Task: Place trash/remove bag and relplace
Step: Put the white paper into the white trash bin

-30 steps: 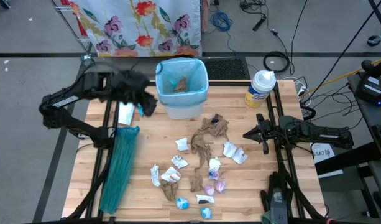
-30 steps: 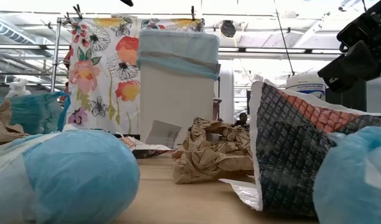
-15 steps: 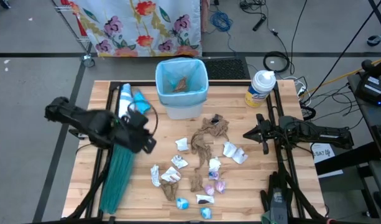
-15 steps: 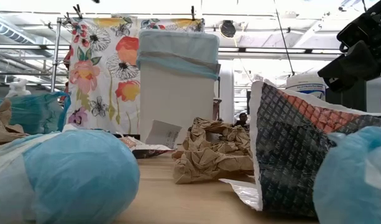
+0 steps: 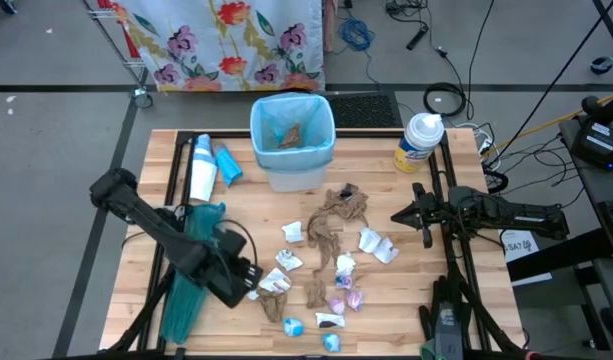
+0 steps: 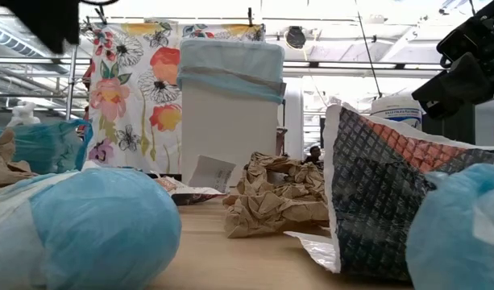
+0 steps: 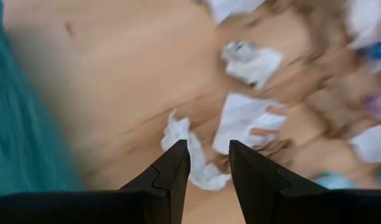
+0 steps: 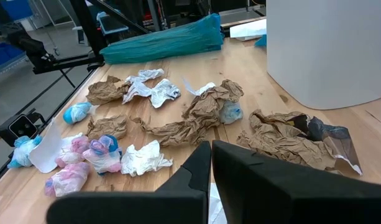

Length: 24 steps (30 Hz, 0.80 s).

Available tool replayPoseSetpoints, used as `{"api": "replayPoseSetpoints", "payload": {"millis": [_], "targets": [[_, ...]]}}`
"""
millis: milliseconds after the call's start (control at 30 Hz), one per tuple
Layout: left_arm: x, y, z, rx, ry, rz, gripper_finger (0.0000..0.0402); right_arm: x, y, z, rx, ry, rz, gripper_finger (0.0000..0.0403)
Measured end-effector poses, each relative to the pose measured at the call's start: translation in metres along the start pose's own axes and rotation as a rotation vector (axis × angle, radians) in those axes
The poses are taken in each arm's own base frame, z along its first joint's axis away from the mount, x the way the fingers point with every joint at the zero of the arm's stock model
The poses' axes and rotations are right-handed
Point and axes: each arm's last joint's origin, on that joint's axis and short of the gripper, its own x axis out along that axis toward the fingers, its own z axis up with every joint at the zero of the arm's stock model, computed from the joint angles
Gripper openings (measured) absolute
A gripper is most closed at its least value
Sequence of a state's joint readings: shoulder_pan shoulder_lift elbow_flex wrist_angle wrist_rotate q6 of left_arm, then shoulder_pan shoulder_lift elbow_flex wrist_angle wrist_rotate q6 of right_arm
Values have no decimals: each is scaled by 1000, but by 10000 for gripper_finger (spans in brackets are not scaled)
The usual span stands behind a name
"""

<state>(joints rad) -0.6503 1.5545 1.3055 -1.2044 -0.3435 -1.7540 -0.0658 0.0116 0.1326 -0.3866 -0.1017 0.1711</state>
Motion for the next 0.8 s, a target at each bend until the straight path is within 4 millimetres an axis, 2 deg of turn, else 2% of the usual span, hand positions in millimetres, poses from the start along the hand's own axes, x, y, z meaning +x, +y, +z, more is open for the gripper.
{"api": "replayPoseSetpoints", "payload": {"millis": [167, 367, 633, 800], "targets": [[28, -11, -16, 13, 48, 95, 118, 0, 0, 0, 0, 0, 0, 9], [50, -22, -26, 20, 63, 104, 118, 0, 0, 0, 0, 0, -1, 9], [87, -9, -39, -8, 117, 52, 118, 0, 0, 0, 0, 0, 0, 9], [109, 4, -37, -34, 147, 66, 118, 0, 0, 0, 0, 0, -1, 9]]}}
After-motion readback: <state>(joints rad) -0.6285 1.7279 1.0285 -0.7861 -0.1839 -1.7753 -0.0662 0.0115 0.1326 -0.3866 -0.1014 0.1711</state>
